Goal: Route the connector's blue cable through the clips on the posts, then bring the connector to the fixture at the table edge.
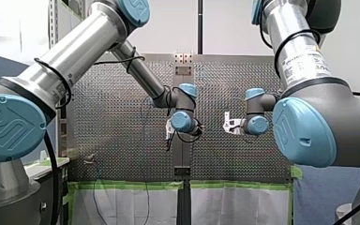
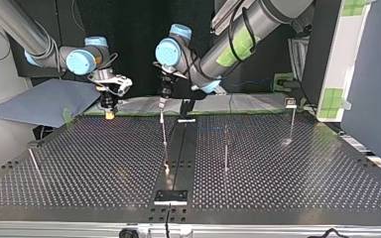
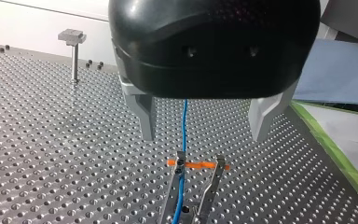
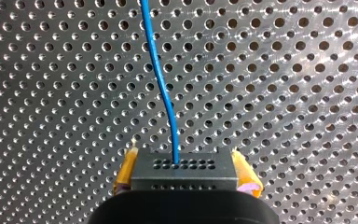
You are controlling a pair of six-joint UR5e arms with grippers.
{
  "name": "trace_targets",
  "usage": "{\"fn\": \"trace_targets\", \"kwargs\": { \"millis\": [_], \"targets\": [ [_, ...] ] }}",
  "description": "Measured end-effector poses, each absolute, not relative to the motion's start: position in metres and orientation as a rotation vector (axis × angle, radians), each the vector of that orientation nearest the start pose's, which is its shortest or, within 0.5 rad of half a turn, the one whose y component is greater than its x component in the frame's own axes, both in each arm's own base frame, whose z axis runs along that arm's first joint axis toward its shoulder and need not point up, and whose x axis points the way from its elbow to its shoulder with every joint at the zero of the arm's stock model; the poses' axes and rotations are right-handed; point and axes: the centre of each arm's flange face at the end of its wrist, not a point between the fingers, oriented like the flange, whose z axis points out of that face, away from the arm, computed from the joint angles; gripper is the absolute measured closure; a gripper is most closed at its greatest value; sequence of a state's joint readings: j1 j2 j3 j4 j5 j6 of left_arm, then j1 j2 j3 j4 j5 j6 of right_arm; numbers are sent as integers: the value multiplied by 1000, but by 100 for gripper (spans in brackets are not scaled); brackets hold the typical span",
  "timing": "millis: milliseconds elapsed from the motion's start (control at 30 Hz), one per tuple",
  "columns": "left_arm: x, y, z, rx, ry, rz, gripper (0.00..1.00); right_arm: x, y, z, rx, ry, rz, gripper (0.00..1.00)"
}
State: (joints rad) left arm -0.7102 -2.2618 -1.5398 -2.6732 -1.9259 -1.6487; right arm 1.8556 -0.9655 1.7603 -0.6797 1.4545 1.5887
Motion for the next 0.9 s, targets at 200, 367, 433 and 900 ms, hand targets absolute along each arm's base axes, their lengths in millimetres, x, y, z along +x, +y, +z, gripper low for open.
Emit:
{"fn": "trace_targets", "kwargs": {
  "millis": [200, 367, 433, 900],
  "targets": [
    [431, -500, 134, 287, 1733, -255, 2, 309, -538, 122, 1589, -1088, 1447, 100],
    [431, -500, 134, 281, 1734, -252, 2, 309, -538, 122, 1589, -1088, 1447, 100],
    [431, -500, 134, 279, 1734, -251, 2, 309, -538, 122, 1589, -1088, 1447, 100],
    [425, -503, 134, 274, 1733, -241, 2, 304, -541, 122, 1583, -1094, 1441, 100]
  ]
}}
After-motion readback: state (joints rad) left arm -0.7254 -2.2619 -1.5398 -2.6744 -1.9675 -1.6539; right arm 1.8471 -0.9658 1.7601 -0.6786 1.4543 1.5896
